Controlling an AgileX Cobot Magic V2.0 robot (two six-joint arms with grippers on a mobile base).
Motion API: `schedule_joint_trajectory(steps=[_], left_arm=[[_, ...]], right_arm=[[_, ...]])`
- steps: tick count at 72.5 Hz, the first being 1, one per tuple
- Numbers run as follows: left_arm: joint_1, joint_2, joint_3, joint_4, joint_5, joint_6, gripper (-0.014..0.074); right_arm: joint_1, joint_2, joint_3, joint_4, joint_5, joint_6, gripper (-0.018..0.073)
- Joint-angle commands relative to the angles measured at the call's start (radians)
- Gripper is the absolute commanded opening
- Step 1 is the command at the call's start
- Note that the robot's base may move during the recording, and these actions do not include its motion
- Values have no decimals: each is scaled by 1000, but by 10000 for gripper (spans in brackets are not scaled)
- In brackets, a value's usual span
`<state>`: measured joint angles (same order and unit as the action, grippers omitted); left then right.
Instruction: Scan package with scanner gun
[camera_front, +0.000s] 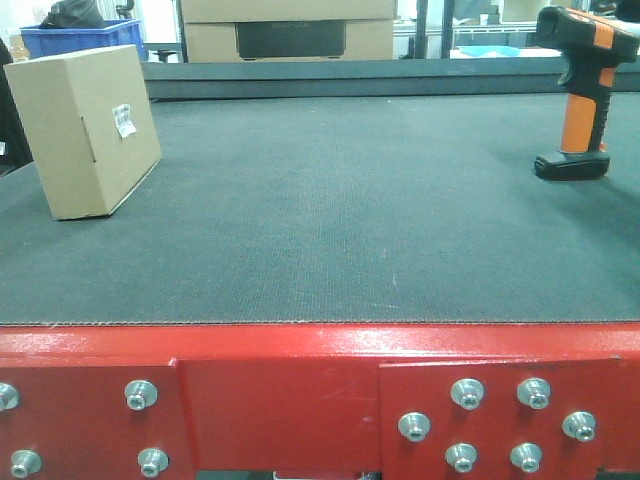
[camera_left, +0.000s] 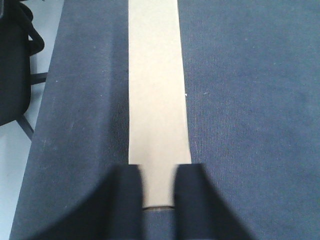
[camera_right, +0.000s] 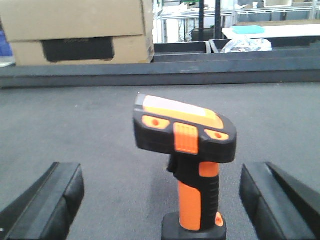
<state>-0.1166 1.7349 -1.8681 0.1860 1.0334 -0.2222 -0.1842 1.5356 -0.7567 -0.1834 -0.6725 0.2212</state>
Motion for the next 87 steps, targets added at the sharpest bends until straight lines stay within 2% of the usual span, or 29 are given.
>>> schedule_joint_trajectory(steps=[1,3,8,14,21,24,29,36,42,50,55,65,71,79,87], left_arm=[[-5,-67,103,23,-88,-37,-69],[-5,-84,135,31,-122,-54,-114],[-5,-148,259,53,-220,-105,-111],[-5,-212,389,86,-350,-161,-111],[-5,-299,567,95,-535,-176,-111],[-5,-345,660,95,-633,-176,-111],[-5,-403,773,95,-775,-176,-111],[-5,-469,902,95,-935,-176,-111],[2,-516,982,104,-956,-174,-111],[8,-570,1022,160,-819,-174,-111],[35,-612,1027,129,-785,-174,-111],[155,-725,1099,79,-852,-174,-95],[201,-802,1167,63,-869,-174,-94],[218,-918,1269,70,-908,-174,-94],[200,-1039,1372,70,-985,-174,-94]], right_arm=[[-2,-29,3,-28,15,-2,538],[-2,-36,3,-30,25,-2,538],[-2,-54,3,-30,52,-2,530],[-2,-87,3,-30,103,-2,454],[-2,-135,3,-30,184,-2,266],[-2,-157,3,-30,225,-2,144],[-2,-187,3,-30,283,0,-2],[-2,-223,3,-30,335,34,-172],[-2,-258,3,-30,358,72,-168],[19,-313,7,-30,389,73,-168],[43,-349,25,-30,392,73,-168],[104,-436,124,-30,378,73,-168],[124,-491,191,-30,378,73,-168],[126,-579,271,-30,376,73,-168],[126,-684,341,-30,378,73,-168]])
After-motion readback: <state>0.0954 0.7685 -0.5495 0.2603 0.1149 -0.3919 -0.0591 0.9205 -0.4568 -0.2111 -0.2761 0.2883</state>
